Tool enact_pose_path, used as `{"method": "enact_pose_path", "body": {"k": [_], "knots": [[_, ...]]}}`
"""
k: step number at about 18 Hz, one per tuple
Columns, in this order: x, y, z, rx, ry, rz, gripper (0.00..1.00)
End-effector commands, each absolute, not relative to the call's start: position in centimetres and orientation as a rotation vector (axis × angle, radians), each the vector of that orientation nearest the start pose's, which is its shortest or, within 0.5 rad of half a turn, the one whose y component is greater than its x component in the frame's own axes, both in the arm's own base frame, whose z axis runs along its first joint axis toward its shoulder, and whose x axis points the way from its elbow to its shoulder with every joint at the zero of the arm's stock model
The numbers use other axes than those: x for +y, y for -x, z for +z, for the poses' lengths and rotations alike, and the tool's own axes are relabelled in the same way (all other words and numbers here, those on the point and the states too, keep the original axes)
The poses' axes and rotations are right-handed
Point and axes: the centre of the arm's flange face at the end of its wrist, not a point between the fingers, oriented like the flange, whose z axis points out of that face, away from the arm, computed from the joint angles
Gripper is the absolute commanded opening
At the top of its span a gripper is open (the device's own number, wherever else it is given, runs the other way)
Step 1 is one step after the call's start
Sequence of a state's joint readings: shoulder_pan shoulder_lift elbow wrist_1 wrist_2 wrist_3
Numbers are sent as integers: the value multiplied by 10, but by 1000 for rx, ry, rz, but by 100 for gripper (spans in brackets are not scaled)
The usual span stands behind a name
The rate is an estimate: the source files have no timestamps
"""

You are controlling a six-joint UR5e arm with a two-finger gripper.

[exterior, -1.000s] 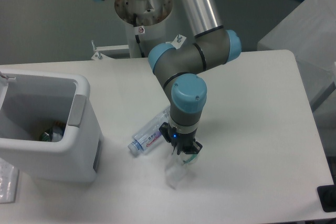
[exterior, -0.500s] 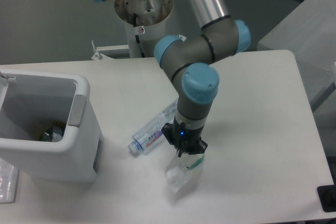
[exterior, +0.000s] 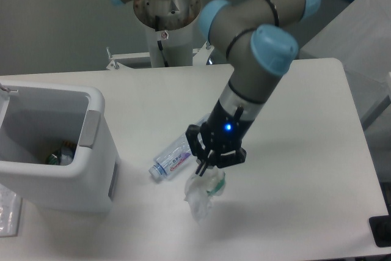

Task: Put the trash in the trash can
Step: 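Lift the bag and carry it over the white trash bin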

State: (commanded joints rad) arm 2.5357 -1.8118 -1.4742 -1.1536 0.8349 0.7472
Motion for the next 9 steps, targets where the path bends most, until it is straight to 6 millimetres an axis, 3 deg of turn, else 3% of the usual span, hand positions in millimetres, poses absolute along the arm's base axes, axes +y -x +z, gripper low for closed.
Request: {"method": "enact_pose_path", "body": {"k": [3, 9], "knots": [[507, 364, 508, -123, 2300, -396, 0], [514, 319, 541, -129, 2211, -509, 0]]}}
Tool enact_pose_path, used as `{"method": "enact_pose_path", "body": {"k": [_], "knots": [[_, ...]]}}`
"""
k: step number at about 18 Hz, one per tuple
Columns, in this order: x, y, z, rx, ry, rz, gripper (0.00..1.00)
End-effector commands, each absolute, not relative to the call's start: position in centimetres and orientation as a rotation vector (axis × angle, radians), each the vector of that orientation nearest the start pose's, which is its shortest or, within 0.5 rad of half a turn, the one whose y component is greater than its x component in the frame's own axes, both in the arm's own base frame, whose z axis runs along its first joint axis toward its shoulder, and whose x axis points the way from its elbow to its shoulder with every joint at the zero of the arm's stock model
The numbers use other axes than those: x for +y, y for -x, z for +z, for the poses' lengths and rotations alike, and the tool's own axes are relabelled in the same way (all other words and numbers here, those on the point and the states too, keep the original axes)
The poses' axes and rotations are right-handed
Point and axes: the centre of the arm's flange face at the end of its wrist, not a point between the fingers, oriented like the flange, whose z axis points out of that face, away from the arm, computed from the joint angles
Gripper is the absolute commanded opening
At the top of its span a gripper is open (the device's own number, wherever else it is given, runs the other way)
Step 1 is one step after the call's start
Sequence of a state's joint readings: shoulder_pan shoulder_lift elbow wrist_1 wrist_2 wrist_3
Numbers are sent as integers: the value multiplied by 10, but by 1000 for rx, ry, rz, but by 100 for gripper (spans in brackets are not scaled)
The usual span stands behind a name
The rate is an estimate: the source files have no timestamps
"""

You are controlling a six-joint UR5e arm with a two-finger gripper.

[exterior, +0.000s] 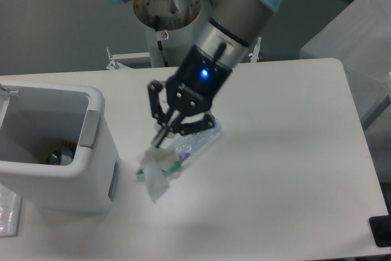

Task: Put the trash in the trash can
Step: 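Lift the bag and carry it over the white trash bin, then open the gripper to drop the bag into the bin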

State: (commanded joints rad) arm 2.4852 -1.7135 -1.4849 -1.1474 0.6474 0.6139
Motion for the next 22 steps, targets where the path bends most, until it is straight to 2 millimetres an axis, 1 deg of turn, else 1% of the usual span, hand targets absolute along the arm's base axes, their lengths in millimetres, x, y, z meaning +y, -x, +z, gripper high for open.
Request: {"method": "enact_pose_path", "body": {"k": [2, 5, 7, 8, 11, 14, 16, 17, 19, 20, 21, 22], "knots": [[519, 301, 548, -159, 2203, -558, 0], [515, 267, 554, -128, 2208, -571, 0], [506, 249, 554, -117, 2211, -576, 0], [503, 234, 555, -98, 2212, -583, 0], [504, 203, 551, -46, 2215, -600, 0], [514, 186, 549, 3, 2210, -610, 1], [521, 177, 545, 30, 2211, -621, 5], [525, 174, 542, 43, 2212, -622, 9], [530, 174, 537, 70, 2199, -599, 42], [532, 173, 534, 86, 2193, -587, 68], [533, 174, 531, 95, 2188, -575, 86], [531, 173, 528, 96, 2189, -570, 91]]}}
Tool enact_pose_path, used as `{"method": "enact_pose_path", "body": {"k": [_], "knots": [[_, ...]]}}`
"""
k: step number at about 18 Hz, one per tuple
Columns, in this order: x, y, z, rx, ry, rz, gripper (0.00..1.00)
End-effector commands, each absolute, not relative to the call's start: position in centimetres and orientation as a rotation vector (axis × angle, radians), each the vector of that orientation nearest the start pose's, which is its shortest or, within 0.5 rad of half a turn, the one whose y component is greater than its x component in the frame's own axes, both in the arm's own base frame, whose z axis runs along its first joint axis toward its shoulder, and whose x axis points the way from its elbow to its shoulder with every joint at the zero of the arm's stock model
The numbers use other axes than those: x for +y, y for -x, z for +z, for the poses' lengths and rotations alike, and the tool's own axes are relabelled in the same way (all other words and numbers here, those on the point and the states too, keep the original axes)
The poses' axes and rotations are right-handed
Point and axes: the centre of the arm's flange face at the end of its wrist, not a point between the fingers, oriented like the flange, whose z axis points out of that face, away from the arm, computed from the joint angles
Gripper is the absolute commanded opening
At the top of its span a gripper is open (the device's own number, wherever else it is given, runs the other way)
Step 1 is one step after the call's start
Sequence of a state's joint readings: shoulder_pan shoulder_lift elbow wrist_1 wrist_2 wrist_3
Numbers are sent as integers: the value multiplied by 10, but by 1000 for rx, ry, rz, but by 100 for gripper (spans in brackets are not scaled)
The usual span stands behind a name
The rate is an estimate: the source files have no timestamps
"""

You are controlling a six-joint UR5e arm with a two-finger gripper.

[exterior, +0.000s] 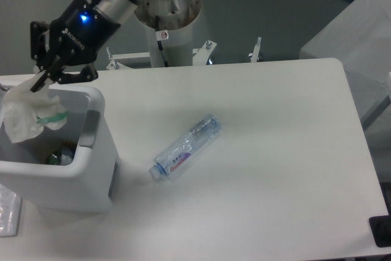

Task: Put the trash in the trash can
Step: 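Open the gripper to drop the bag into the bin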

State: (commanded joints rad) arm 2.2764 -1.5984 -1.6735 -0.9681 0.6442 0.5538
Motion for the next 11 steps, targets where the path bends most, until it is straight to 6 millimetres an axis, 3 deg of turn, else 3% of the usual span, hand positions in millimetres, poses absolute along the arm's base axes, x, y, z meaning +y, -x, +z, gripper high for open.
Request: {"method": "enact_pose_path", "body": {"k": [2, 5, 11], "knots": [[529, 173, 527, 92, 2193, -566, 100], [527, 180, 527, 77, 2193, -557, 100], [492, 262, 541, -75, 2161, -435, 100]]}}
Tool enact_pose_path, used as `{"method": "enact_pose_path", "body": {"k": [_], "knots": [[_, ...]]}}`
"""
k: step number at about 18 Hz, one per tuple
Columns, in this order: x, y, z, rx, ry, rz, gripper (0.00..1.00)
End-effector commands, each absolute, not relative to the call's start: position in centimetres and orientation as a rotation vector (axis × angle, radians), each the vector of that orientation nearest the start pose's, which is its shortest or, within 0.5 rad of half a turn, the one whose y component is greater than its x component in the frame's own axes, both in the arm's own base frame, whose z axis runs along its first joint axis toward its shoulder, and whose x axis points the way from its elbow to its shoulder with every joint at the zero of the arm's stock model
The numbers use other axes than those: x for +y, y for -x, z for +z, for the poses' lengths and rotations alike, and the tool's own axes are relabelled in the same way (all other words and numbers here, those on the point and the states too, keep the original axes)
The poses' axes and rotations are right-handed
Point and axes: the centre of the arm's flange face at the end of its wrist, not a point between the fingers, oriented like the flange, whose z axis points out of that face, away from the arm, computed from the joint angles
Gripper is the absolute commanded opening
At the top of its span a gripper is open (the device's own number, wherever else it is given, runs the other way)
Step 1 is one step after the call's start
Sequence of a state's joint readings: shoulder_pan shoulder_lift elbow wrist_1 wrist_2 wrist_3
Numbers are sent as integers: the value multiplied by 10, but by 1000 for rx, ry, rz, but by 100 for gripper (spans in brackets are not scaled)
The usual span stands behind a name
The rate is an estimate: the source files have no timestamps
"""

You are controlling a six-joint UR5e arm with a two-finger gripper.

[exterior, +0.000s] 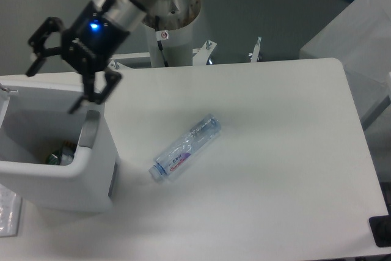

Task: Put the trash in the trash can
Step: 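Open the gripper to drop the bag into the bin, then move the open gripper over the clear water bottle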

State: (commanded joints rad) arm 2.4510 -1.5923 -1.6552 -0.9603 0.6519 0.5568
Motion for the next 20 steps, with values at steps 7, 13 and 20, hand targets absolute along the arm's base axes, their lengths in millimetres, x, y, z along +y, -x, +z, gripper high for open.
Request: {"method": "enact_pose_path", "body": {"k": [7, 13, 20], "knots": [[471, 331, 501, 4, 2316, -140, 100], [465, 350, 426, -13, 2581, -42, 100], [506, 318, 332, 109, 2857, -68, 100]]}}
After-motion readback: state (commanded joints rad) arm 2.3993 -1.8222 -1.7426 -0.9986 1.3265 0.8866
